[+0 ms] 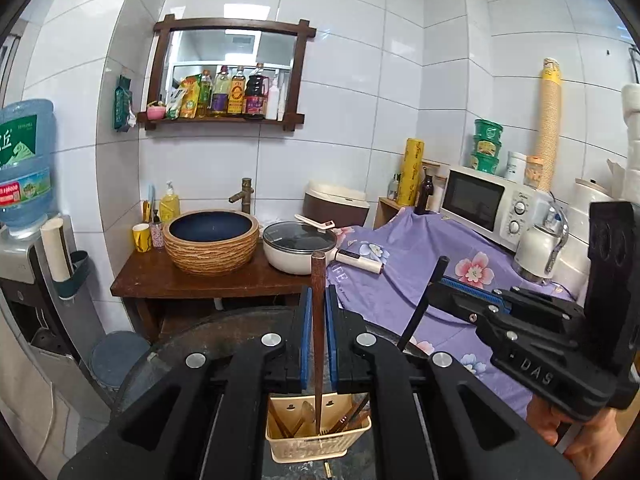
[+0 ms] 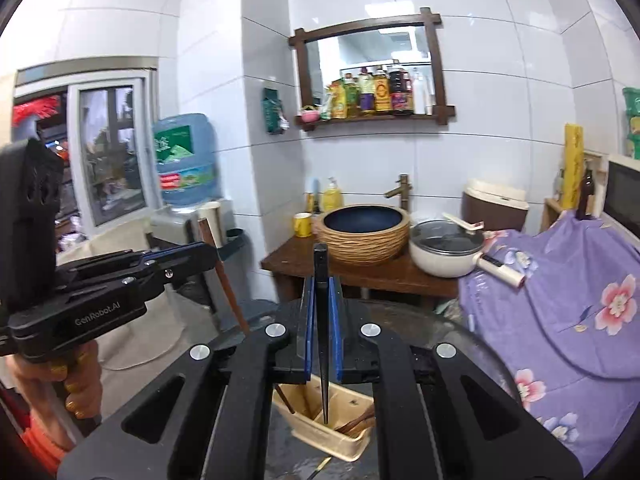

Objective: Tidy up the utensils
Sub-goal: 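Lower the chopsticks into the holder and open both tools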

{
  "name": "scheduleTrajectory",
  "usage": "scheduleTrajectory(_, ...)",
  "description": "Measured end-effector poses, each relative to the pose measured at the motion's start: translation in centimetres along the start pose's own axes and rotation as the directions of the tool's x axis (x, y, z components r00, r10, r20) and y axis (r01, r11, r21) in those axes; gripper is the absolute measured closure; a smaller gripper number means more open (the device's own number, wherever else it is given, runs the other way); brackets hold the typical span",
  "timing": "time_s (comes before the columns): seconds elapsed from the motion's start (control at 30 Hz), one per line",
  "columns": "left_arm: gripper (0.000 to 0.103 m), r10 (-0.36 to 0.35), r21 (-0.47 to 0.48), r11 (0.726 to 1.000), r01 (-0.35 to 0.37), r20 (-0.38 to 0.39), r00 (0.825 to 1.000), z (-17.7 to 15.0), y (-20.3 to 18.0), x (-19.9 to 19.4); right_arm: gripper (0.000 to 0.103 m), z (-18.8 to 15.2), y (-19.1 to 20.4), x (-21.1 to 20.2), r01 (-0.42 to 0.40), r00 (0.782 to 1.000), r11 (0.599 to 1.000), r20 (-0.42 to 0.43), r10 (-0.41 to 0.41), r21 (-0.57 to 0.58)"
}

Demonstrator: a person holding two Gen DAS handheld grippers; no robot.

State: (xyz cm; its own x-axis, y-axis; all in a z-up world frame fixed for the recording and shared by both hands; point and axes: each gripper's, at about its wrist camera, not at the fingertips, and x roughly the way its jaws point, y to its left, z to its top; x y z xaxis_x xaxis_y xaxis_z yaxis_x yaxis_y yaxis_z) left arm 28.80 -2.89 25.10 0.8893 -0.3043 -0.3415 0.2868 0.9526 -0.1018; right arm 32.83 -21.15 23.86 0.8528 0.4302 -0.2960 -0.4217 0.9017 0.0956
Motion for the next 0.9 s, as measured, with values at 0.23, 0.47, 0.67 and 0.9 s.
scheduleTrajectory(0.23, 0.096, 0.073, -0.021, 0.997, -0.074, -0.061, 0.995, -3.3, 1.3, 5.0, 0.095, -3.8, -0.8, 4.4, 0.02, 0.999, 0.999, -0.045, -0.018, 0.046)
scheduleTrajectory(0.47, 0.096, 0.08, -0.052, 0.995, -0.089, -0.157, 0.984, -8.1, 2.8, 8.8, 0.095, -8.5, -0.8, 7.2, 0.027, 0.994, 0.998, -0.109, -0.021, 0.059)
scheduleTrajectory(0.67, 0.096, 0.074, -0.059, 0.994, -0.088, -0.212, 0.974, -11.1, 3.3, 10.3, 0.095, -10.4, -1.5, 8.3, 0.036, 0.99, 0.995, -0.137, -0.023, 0.092)
scheduleTrajectory(0.9, 0.096, 0.088, -0.035, 0.995, -0.098, -0.224, 0.971, -12.6, 2.9, 11.0, 0.095, -11.5, -2.1, 8.6, 0.047, 0.991, 0.992, -0.131, -0.031, 0.119)
